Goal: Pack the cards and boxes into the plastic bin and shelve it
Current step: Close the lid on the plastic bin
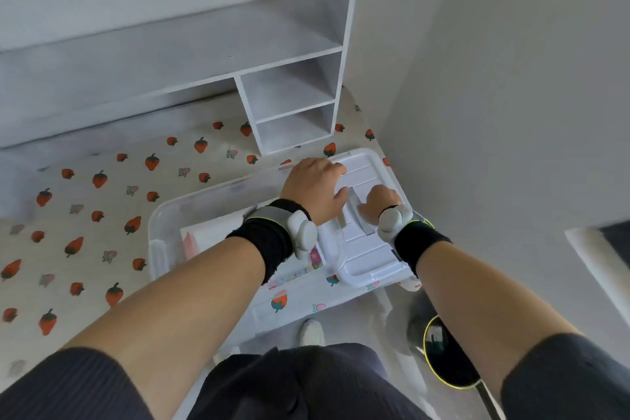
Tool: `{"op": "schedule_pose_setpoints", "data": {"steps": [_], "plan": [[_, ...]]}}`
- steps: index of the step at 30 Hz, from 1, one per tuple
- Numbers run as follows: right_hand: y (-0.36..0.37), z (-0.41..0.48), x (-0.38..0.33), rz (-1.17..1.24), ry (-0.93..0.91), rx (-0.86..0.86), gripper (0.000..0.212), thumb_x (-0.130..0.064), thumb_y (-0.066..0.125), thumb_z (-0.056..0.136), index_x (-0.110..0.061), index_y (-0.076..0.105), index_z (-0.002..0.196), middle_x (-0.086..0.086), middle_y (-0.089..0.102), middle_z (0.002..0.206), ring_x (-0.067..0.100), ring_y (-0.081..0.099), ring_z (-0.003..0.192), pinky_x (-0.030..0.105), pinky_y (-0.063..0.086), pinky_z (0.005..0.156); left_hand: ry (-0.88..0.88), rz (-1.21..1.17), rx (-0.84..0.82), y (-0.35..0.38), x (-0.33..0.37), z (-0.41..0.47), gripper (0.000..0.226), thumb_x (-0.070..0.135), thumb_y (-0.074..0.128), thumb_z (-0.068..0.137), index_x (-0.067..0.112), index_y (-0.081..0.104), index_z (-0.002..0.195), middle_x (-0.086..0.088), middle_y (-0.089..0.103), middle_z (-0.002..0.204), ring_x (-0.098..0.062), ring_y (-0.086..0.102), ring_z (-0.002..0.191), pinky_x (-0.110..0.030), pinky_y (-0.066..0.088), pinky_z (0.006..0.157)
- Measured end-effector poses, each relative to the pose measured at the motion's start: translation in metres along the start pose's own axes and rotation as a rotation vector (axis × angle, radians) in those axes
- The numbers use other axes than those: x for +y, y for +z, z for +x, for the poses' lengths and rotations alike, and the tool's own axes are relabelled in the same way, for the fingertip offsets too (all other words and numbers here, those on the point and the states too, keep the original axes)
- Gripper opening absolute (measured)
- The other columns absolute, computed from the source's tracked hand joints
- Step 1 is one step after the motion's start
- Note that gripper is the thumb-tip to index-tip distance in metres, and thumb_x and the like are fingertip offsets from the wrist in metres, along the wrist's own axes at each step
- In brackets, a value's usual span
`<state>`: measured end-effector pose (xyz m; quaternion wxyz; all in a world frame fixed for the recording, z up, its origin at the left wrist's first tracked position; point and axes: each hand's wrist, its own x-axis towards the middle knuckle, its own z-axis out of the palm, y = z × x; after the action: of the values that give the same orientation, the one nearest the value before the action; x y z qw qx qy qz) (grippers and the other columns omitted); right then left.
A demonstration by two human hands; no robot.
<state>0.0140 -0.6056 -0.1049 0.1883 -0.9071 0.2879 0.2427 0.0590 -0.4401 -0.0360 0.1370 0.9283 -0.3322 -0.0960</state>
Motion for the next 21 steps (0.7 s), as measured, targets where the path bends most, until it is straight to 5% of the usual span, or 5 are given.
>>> {"op": "schedule_pose_setpoints", "data": {"steps": [5,11,21], "plan": [[0.034,0.020,0.013,0.027,0.055,-0.138,0.015,-0.024,0.058,0.085,-0.009,0.058,0.084,0.010,0.066,0.093,0.026,0.062,0.073,0.028,0.048,0.060,0.015,0.024,0.000,0.014,0.001,0.014,0.042,0.043,0.053,0.091,0.020,0.064,0.125,-0.004,0.068,0.121,-0.028,0.058,0.114,-0.037,0.041,0.097],[0.059,0.039,0.013,0.096,0.142,-0.053,0.037,-0.030,0.058,0.094,-0.010,0.053,0.124,0.011,0.057,0.129,0.034,0.059,0.120,0.042,0.049,0.093,0.032,0.062,0.055,0.027,-0.005,0.017,0.039,0.043,0.056,0.088,0.019,0.068,0.116,-0.003,0.070,0.115,-0.027,0.059,0.110,-0.039,0.043,0.095],[0.020,0.023,0.042,0.003,0.201,-0.006,0.043,-0.017,0.057,0.092,-0.008,0.052,0.133,0.013,0.051,0.139,0.035,0.051,0.131,0.044,0.044,0.103,0.057,0.016,0.095,0.006,-0.001,0.006,0.040,0.038,0.057,0.089,0.016,0.066,0.121,-0.004,0.066,0.122,-0.027,0.055,0.120,-0.038,0.038,0.104]]}}
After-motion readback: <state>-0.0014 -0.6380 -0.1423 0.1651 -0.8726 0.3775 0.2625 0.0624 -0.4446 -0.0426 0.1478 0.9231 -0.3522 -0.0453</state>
